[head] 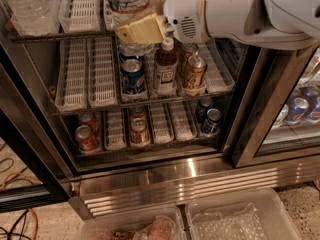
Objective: Pick water bottle from top shelf of fridge
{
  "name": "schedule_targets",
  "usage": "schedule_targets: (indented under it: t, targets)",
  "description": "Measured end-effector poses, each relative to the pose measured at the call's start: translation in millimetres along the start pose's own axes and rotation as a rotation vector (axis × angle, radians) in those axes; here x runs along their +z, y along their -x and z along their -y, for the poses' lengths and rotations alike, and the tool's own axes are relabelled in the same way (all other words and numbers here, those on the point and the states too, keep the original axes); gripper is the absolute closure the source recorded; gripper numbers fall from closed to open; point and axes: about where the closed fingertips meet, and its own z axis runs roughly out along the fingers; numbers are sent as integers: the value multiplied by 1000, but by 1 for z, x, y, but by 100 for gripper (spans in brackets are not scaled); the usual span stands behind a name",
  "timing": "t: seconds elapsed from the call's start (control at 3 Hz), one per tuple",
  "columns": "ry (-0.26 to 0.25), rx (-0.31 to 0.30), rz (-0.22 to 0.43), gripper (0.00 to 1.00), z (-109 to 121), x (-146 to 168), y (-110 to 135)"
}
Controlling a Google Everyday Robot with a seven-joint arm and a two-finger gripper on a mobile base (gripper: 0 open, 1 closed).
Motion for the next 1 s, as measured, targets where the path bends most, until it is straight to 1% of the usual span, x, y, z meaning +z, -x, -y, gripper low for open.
schedule_targets:
  t: [0.33,0.67,1.0]
  targets:
    - [2,25,-24,100,5,-1,-17]
    - [28,55,-31,100,2,10,-32]
    - [81,73,-16,100,-10,29,-39]
